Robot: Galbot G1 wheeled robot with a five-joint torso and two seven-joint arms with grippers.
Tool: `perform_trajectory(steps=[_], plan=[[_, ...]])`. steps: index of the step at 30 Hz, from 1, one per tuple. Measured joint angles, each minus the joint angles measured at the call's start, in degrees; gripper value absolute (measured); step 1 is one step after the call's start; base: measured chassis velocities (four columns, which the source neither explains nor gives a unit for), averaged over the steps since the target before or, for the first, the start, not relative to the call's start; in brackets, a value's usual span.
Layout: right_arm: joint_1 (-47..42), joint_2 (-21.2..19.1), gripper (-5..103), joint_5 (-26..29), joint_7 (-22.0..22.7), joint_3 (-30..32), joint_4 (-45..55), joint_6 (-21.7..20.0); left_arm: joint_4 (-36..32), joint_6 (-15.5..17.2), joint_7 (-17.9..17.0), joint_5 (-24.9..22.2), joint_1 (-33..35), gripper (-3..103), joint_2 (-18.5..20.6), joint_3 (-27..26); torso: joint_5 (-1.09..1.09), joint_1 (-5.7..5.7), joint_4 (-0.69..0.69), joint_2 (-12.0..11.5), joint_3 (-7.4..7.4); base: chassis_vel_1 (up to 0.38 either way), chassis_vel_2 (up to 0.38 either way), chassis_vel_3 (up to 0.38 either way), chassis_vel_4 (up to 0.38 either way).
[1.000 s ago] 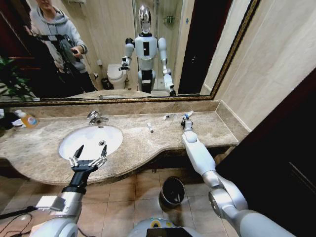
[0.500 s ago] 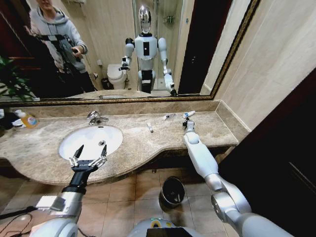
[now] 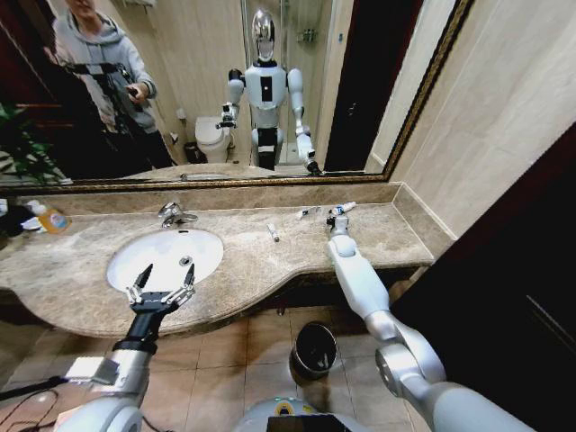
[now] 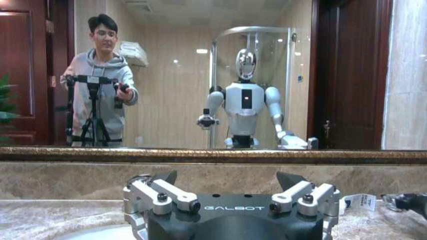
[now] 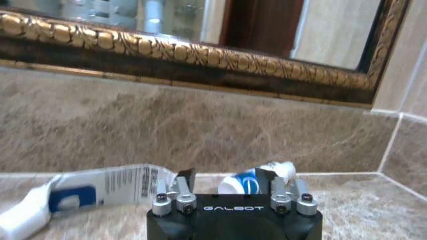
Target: Pick up the trash from the sink and place it in the trash bin.
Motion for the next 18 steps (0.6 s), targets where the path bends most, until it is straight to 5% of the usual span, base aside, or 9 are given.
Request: perform_trajectory(steps=[5,12,18], plan=[[4.0,3.1,81,-1.6,4.7,0.6,-5.6,1.6,0.0,0.0,0.0,0.0,0.0,100,0.0,0.0,-0.01,0.0,0.01,0.0,0.0,0.0,0.0,0.0,0.0],[7.0,4.7,99,-1.6,6.3,1.7,-10.9,3.2,0.0,0.0,0.0,0.0,0.0,100,0.0,0.0,0.0,0.0,0.0,0.0,0.0,0.0,0.0,0.0,0.0],[9.3,5.5,100,-0.9,6.9,1.9,-15.5,4.9,0.0,0.0,0.0,0.0,0.0,100,0.0,0.0,-0.01,0.0,0.0,0.0,0.0,0.0,0.0,0.0,0.0]])
